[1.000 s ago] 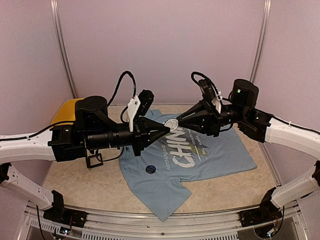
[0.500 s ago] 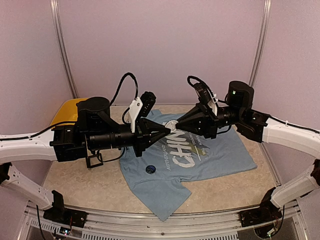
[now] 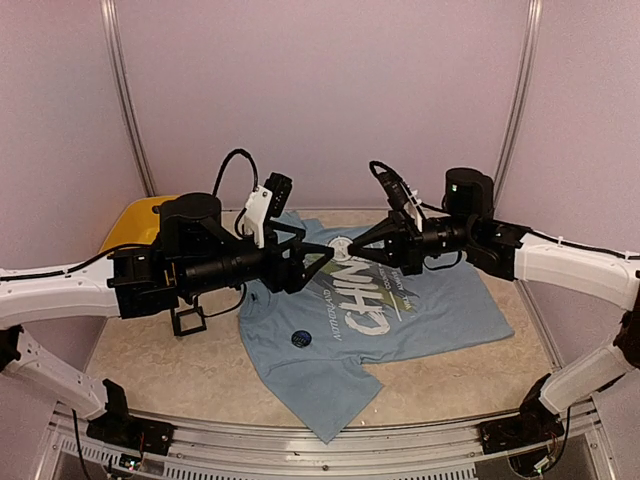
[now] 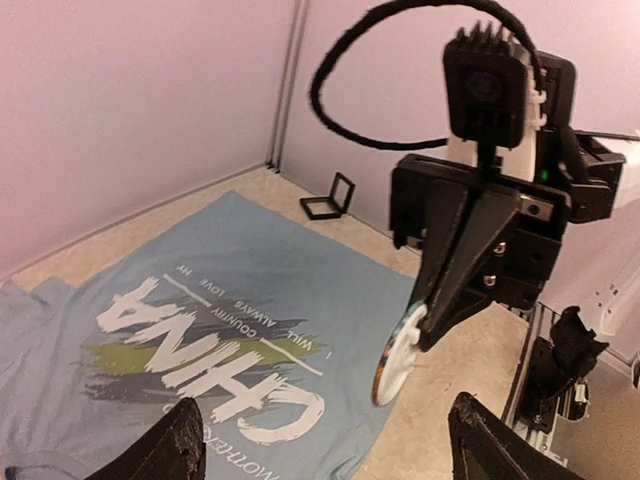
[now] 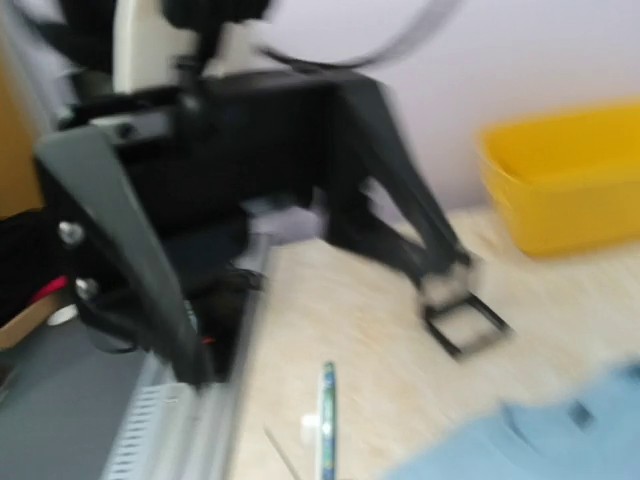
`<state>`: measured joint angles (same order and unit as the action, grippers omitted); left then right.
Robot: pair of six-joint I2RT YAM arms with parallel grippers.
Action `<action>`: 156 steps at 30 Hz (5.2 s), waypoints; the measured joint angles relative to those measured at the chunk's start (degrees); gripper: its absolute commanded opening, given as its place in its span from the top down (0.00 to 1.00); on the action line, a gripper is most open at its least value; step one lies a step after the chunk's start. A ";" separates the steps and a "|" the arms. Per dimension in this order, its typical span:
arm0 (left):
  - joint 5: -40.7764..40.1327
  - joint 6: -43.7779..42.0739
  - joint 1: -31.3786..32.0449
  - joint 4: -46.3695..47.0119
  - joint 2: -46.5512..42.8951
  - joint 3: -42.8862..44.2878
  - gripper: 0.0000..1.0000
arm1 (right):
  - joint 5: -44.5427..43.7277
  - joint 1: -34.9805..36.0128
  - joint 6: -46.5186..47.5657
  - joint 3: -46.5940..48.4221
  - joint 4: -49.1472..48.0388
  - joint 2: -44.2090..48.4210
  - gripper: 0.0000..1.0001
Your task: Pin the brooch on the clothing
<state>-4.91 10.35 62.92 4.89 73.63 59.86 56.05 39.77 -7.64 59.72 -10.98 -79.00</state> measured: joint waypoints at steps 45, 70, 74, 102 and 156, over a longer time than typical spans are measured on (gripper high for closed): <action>-3.15 2.62 -5.64 -2.91 17.68 -10.25 0.48 | -20.37 -7.50 -2.08 -14.75 -5.16 -16.44 1.00; 12.24 -22.34 -7.76 -7.74 41.57 6.84 0.94 | -21.38 -7.52 0.13 -11.63 -5.11 -18.78 1.00; 12.52 -22.08 -7.43 -5.77 41.55 5.95 1.00 | -21.42 -7.52 0.83 -11.37 -5.14 -18.78 1.00; 21.73 -13.14 -9.22 5.51 33.09 -3.19 1.00 | -23.87 2.03 24.33 -26.93 -48.65 -30.27 1.00; 22.29 -13.88 -9.03 5.77 28.44 -6.97 0.82 | -9.73 1.73 20.02 -27.56 -46.69 -28.89 1.00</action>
<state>17.39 -3.53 53.89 10.66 102.06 52.88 46.33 41.50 12.38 32.16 -57.67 -107.90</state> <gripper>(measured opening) 0.224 0.006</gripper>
